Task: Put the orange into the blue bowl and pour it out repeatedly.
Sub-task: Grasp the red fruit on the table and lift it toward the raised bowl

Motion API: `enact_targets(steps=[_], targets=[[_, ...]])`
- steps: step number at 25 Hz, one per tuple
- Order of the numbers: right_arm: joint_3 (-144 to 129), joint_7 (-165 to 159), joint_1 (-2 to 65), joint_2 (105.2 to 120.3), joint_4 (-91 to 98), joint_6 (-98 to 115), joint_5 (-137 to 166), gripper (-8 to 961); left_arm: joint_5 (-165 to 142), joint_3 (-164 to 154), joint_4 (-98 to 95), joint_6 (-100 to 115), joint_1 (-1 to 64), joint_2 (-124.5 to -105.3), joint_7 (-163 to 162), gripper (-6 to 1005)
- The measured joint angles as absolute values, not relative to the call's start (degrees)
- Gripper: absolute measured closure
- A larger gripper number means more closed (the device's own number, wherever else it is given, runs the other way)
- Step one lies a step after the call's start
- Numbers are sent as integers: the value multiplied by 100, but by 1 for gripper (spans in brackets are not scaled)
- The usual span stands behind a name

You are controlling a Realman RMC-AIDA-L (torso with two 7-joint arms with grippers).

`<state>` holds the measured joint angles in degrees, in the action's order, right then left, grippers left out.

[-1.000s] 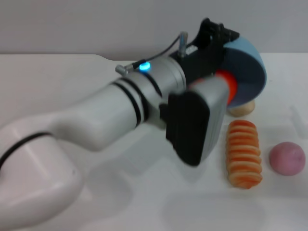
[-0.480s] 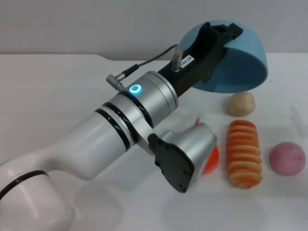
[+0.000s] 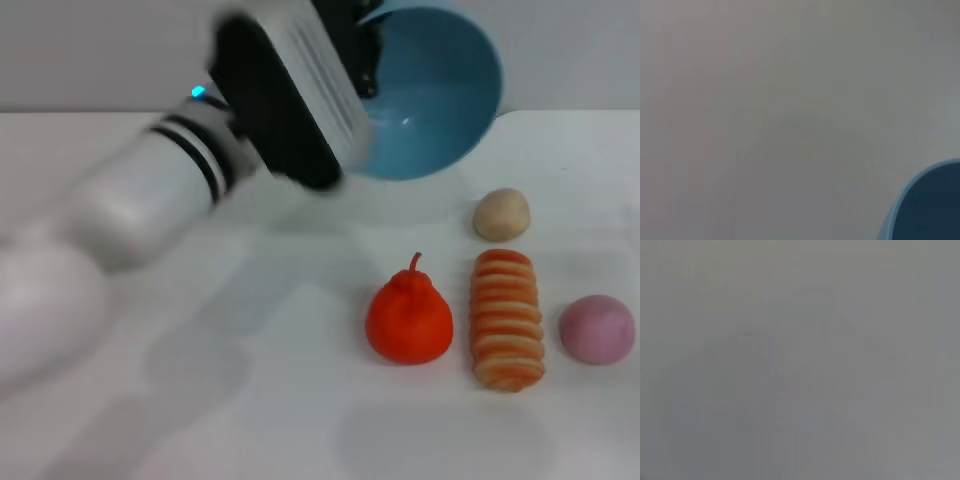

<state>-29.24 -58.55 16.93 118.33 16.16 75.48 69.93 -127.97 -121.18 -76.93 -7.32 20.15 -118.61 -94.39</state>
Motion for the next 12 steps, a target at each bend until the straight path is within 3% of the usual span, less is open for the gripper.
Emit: enact_targets(steps=[4, 7, 12], targets=[[-2927, -7280, 1731, 11803, 2310, 7250, 7903, 428, -11675, -10550, -7550, 1762, 2443, -11828, -10515, 1001], [-2928, -8843, 1884, 11699, 2924, 7102, 9091, 428, -11651, -9743, -7158, 2963, 2881, -11807, -11354, 1001], [-2944, -10605, 2362, 11626, 3951, 7397, 11020, 428, -11654, -8948, -6403, 3917, 3421, -11803, -11754, 1000]])
